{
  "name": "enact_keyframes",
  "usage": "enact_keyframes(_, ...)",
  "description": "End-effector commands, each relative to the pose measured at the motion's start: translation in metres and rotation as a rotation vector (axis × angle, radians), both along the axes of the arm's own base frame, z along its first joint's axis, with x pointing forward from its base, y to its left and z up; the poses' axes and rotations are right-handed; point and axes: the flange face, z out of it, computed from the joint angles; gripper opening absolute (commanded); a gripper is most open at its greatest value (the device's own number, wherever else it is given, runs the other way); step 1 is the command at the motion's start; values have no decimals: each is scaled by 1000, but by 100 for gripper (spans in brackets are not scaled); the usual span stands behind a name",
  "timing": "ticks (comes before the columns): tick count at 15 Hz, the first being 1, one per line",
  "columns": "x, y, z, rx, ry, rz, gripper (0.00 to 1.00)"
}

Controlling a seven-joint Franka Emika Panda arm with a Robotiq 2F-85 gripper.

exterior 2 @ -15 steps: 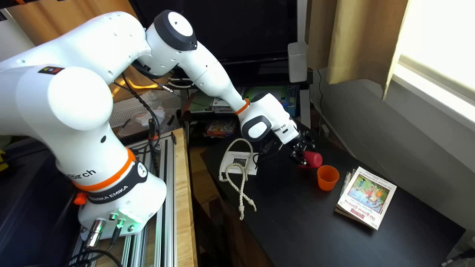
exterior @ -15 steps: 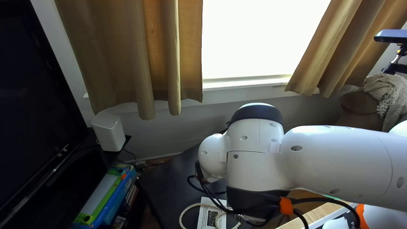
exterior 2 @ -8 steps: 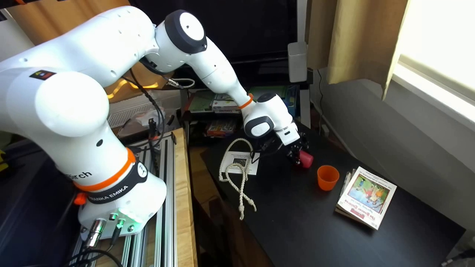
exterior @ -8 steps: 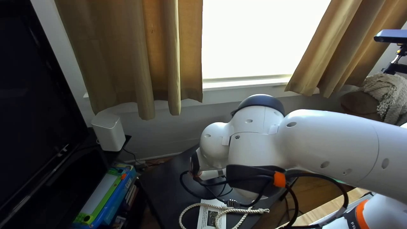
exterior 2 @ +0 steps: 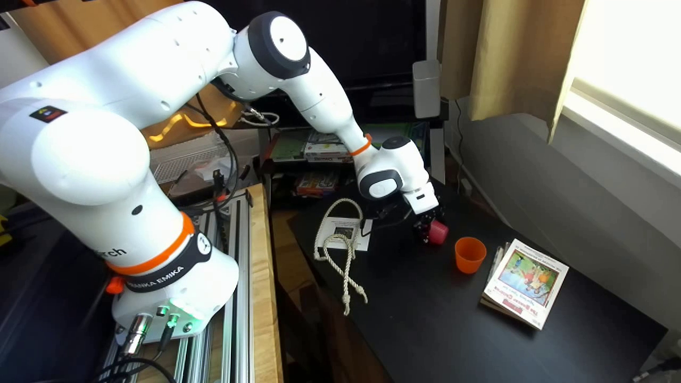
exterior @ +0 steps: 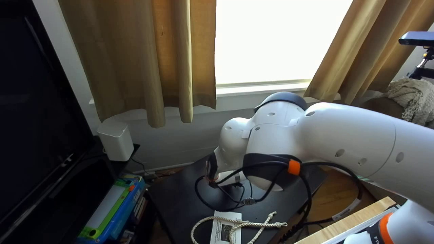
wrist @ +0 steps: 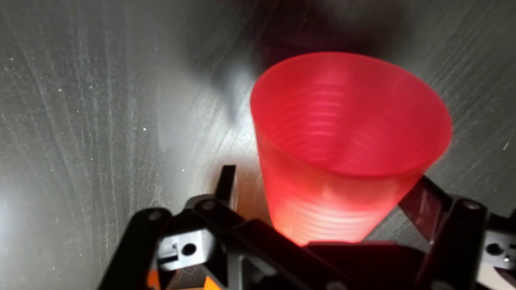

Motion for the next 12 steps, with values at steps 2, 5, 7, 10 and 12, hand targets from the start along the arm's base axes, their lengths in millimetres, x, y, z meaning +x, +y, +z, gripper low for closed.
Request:
enact_keyframes(2, 15, -4, -3, 74, -27, 62, 100)
enact_keyframes(5, 23, -11, -3, 110, -32, 91, 100)
enact_keyframes(7, 28, -20, -6, 140, -7, 91, 100)
enact_keyframes(10, 33, -31, -8, 187, 20, 62, 100)
enact_keyframes(12, 36, -39, -8, 215, 29, 32, 99)
